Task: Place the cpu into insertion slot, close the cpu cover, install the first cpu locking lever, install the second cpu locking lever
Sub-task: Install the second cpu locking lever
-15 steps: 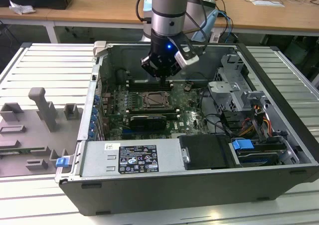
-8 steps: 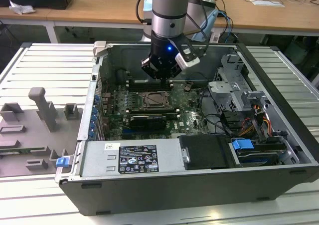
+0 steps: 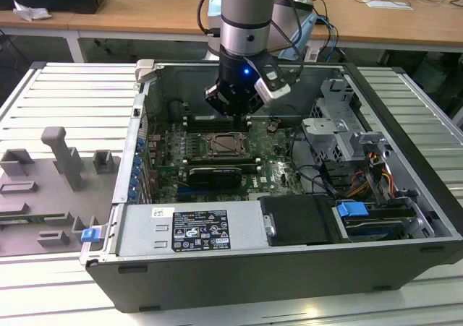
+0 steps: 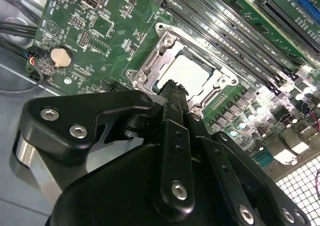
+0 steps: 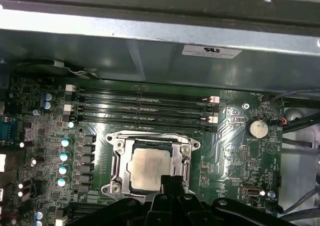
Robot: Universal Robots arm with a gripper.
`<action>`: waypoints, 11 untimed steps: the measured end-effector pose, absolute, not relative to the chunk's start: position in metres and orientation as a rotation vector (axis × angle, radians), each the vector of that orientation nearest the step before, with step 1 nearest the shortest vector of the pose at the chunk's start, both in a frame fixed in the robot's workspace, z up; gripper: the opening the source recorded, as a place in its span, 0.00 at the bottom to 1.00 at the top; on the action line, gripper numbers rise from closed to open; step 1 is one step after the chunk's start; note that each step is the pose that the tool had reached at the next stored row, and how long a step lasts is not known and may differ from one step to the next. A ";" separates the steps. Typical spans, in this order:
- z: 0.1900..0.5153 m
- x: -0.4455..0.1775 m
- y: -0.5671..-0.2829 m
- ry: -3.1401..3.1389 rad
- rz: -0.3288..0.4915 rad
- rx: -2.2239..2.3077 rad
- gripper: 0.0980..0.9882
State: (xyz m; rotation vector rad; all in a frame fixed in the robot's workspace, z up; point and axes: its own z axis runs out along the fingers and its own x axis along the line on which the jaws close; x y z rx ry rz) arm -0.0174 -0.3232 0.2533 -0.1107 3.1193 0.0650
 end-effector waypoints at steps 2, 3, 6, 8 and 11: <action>0.253 -0.017 -0.324 3.119 0.065 -0.111 0.01; 0.253 -0.017 -0.325 3.119 0.065 -0.111 0.01; 0.253 -0.017 -0.327 3.119 0.065 -0.111 0.01; 0.253 -0.017 -0.329 3.121 0.065 -0.111 0.01; 0.253 -0.014 -0.330 3.125 0.083 -0.111 0.01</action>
